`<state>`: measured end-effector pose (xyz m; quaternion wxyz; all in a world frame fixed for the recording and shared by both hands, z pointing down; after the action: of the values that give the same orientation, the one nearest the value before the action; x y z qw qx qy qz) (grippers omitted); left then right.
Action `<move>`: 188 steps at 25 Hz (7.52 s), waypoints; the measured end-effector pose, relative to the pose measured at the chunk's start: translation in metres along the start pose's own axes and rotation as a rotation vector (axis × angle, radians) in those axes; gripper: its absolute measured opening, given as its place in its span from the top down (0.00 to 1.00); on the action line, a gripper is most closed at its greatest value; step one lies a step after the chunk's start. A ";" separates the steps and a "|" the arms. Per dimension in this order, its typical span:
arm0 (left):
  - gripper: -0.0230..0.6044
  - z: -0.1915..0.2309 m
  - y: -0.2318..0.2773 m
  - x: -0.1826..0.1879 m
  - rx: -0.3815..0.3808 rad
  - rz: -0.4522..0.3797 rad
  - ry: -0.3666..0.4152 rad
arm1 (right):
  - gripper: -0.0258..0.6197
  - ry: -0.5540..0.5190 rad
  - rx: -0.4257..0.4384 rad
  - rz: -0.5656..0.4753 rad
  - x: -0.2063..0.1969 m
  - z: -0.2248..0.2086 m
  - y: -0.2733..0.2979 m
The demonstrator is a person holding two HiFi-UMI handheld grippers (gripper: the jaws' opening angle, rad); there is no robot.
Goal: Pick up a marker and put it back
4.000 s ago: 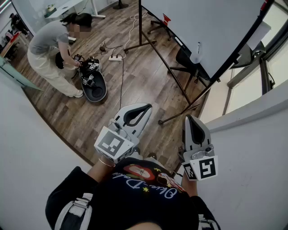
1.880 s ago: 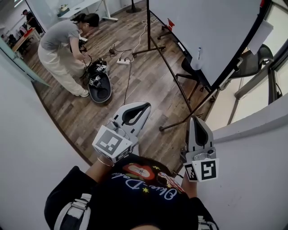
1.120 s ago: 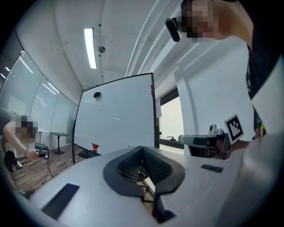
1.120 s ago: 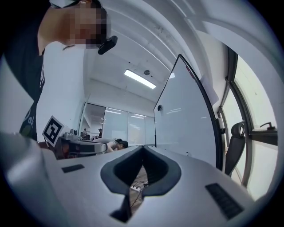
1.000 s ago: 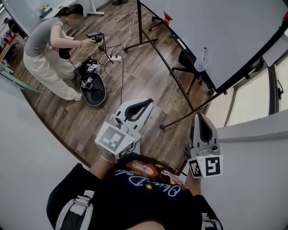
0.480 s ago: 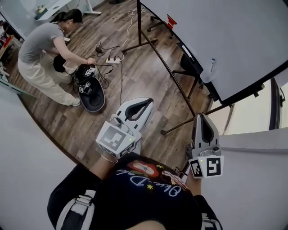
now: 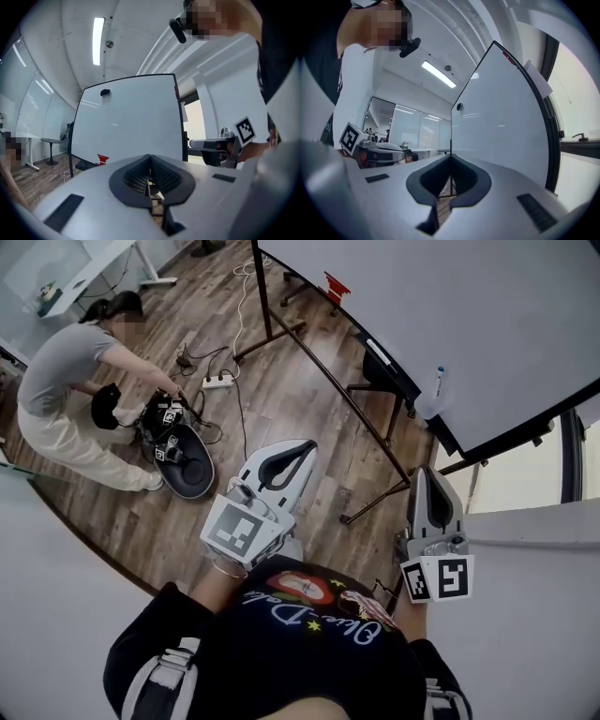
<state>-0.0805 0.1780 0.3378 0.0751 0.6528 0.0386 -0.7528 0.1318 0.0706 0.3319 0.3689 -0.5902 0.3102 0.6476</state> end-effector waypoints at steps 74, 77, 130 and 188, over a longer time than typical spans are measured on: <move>0.96 0.156 0.354 0.039 -0.629 0.099 -0.005 | 0.84 -0.085 -0.646 0.507 -0.107 -0.163 0.216; 0.96 0.162 0.356 0.039 -0.633 0.098 -0.008 | 0.84 -0.127 -0.652 0.567 -0.107 -0.162 0.222; 0.96 0.127 0.368 0.044 -0.771 0.096 -0.016 | 0.86 0.017 -0.873 0.085 0.013 -0.165 0.129; 0.96 0.137 0.364 0.047 -0.688 0.097 0.011 | 0.86 0.093 -0.722 0.086 -0.021 -0.172 0.154</move>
<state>-0.1615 -0.2053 0.3260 0.3265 0.5943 0.2595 -0.6877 0.0948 -0.1581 0.3286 0.0948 -0.6977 0.1025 0.7027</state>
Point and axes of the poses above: the fingertips, and each gripper's own axes: y forward along the fingers, z to its left, x out of its top, the point moved 7 cm from there along -y, backward along the fingers, and after that the axes turned 7 degrees about -y, right-handed, at the moved point
